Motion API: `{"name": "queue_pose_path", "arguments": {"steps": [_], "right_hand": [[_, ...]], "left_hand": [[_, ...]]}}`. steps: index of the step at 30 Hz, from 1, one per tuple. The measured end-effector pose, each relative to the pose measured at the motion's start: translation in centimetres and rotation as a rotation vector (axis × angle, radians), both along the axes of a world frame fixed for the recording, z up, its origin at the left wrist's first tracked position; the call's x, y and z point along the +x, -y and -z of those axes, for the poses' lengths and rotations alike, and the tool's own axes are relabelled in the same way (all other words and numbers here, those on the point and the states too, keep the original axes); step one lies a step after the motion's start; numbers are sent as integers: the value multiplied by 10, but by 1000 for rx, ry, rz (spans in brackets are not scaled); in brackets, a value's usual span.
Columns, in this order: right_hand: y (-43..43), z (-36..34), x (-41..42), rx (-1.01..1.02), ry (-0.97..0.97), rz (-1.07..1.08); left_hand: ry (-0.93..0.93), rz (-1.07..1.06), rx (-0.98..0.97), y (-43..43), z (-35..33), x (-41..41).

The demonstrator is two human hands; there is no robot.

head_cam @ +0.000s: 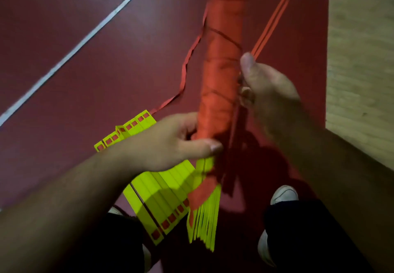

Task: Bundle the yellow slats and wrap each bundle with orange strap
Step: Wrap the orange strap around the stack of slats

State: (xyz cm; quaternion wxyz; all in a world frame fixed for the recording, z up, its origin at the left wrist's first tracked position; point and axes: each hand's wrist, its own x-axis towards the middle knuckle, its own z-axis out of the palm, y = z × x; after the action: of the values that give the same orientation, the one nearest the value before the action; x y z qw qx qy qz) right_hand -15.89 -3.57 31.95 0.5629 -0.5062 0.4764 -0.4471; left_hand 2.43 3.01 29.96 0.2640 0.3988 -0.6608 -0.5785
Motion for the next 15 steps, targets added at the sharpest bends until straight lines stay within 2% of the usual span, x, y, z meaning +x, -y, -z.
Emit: {"name": "queue_pose_path", "arguments": {"steps": [2,3,6,8,15], "right_hand": [[0,-5,-1,168,360,-212],[1,-4,-5,225,457,-311],[0,-4,-14,245,575,-500],[-4,-6,-14,273,561,-453],[-5,-12,-4,361,340,-15]], "left_hand": [[-13,99,17,-2,-1,-8],[-16,134,26,-2,-1,-11],[92,220,-8,-4,0,-16],[155,248,-38,-3,4,-18],[299,156,-32,3,7,-19]]}}
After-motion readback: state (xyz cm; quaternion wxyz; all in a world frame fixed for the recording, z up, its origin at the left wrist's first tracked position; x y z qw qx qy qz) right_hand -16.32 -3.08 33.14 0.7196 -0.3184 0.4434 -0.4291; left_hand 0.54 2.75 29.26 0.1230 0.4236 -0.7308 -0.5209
